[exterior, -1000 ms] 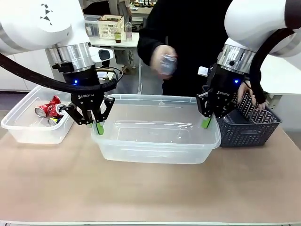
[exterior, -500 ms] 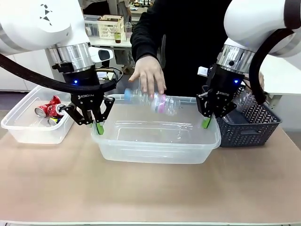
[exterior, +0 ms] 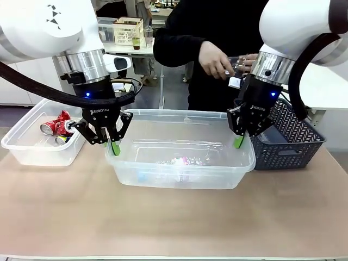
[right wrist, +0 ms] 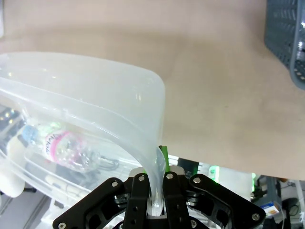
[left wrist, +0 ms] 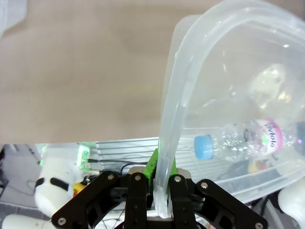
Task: Sort the waste into each basket.
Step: Offer the picked Organizing box to the human.
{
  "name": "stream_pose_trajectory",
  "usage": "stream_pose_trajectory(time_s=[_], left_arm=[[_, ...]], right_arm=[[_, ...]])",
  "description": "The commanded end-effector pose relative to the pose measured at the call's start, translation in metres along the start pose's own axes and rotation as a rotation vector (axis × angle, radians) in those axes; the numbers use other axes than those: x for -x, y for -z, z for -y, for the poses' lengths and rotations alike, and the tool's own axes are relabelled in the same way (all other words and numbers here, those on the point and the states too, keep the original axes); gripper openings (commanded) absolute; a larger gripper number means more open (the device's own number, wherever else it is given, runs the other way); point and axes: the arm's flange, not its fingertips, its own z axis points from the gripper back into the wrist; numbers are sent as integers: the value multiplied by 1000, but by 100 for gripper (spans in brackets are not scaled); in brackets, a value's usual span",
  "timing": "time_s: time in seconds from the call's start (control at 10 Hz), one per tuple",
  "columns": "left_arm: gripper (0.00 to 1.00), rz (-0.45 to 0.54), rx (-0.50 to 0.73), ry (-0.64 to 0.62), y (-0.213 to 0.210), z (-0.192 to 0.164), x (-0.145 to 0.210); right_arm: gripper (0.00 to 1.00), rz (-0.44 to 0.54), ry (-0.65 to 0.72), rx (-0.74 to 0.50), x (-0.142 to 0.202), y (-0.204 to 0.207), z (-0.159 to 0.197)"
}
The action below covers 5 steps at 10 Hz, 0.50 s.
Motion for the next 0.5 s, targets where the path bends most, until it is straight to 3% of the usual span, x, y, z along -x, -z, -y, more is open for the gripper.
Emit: stream_pose_trajectory(time_s=[0.0,0.4], left_arm=[[0,-2,-2,-6,-1,-8,-2],[0,-2,-2,-6,-1,-8,-2]], right_arm=[[0,0,-3,3,3,-3,0],[0,0,-3,3,3,-3,0]])
